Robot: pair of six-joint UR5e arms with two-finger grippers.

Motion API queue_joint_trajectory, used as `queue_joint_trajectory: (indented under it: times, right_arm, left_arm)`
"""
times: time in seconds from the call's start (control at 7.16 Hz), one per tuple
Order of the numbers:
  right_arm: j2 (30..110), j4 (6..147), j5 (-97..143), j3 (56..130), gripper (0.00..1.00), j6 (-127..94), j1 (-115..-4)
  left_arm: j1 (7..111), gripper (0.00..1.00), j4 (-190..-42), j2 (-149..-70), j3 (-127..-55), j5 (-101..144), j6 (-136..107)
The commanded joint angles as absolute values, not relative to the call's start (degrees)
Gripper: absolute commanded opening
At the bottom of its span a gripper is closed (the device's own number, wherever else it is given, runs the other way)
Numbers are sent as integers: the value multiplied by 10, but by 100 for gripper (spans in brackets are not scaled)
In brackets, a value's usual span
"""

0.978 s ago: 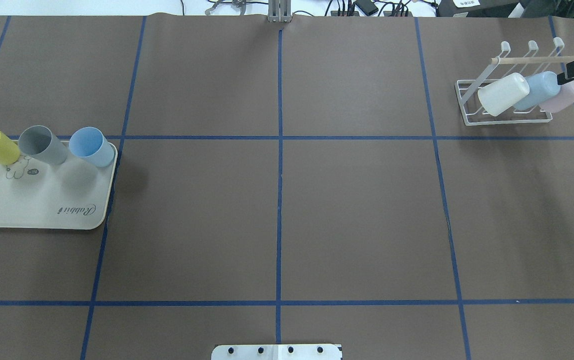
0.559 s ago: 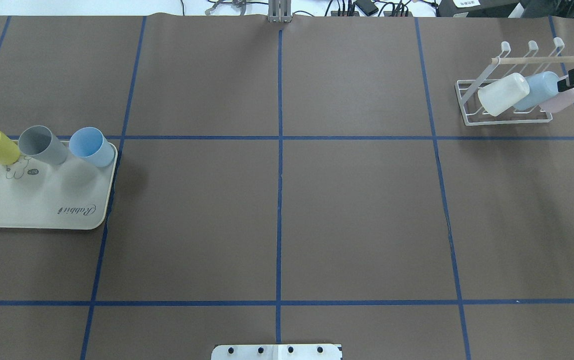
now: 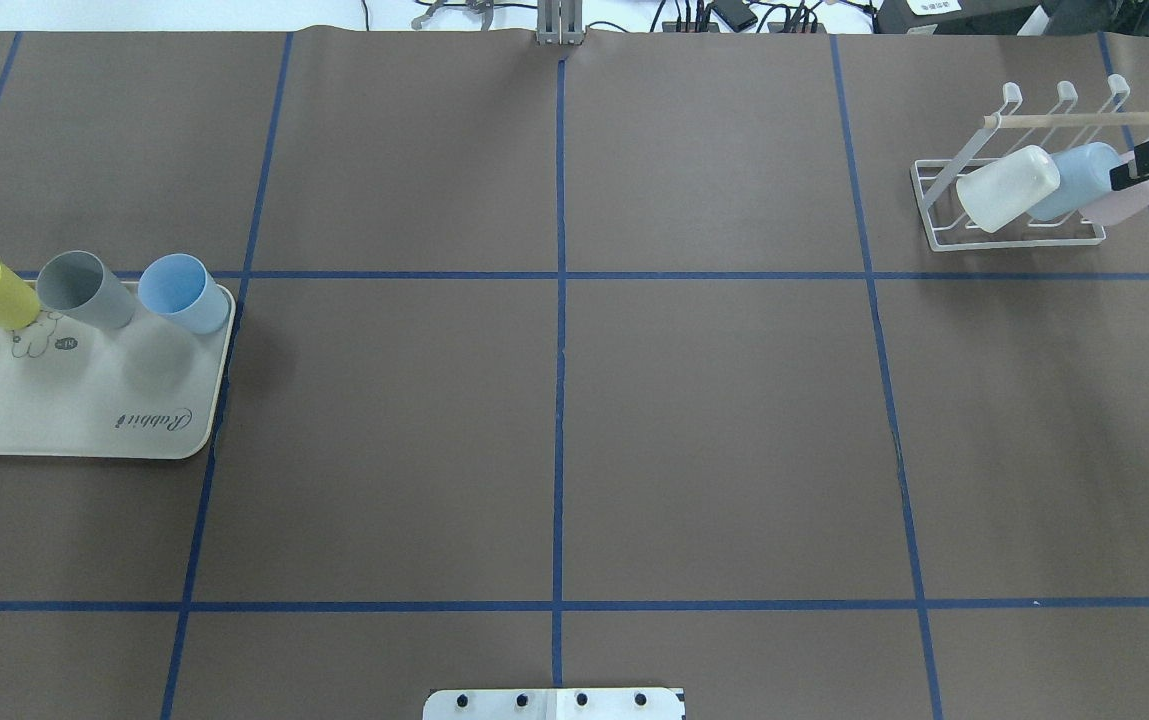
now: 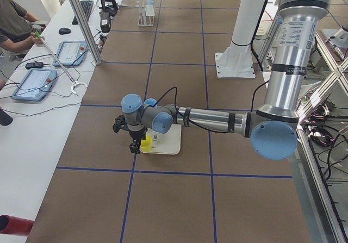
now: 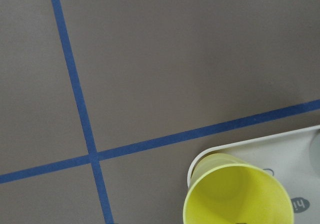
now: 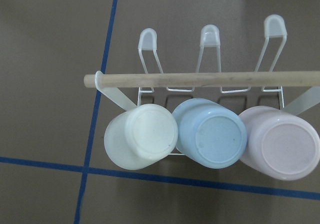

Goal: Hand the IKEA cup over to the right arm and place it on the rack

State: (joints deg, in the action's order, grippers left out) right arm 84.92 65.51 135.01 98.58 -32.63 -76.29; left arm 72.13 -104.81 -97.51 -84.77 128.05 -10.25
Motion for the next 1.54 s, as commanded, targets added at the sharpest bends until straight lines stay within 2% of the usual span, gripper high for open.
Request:
queue_joint_trajectory:
  times: [0.0, 0.56, 0.7, 0.84, 1.12, 1.26, 1.4]
  right_arm:
    - [858, 655, 1351, 998, 100, -327, -763]
    - [863, 655, 1351, 1005, 100, -327, -763]
    - [863, 655, 1351, 1005, 100, -327, -763]
    - [866, 654, 1351, 1005, 100, -327, -763]
    - [866, 654, 1351, 1005, 100, -327, -763]
    - [866, 655, 1351, 1005, 100, -327, -763]
    - [865, 654, 1351, 1005, 100, -327, -763]
  left_arm:
    - [721, 75, -1049, -976, -841, 1283, -102]
    - [704, 75, -1069, -980, -821, 1308, -103]
    - [701, 71, -1090, -980, -809, 1308, -104]
    - [701, 64, -1113, -980, -791, 1308, -104]
    - [701, 16, -1127, -980, -782, 1308, -107]
    - [701, 0, -1127, -981, -783, 1314, -110]
    - [701, 0, -1127, -981, -780, 1343, -109]
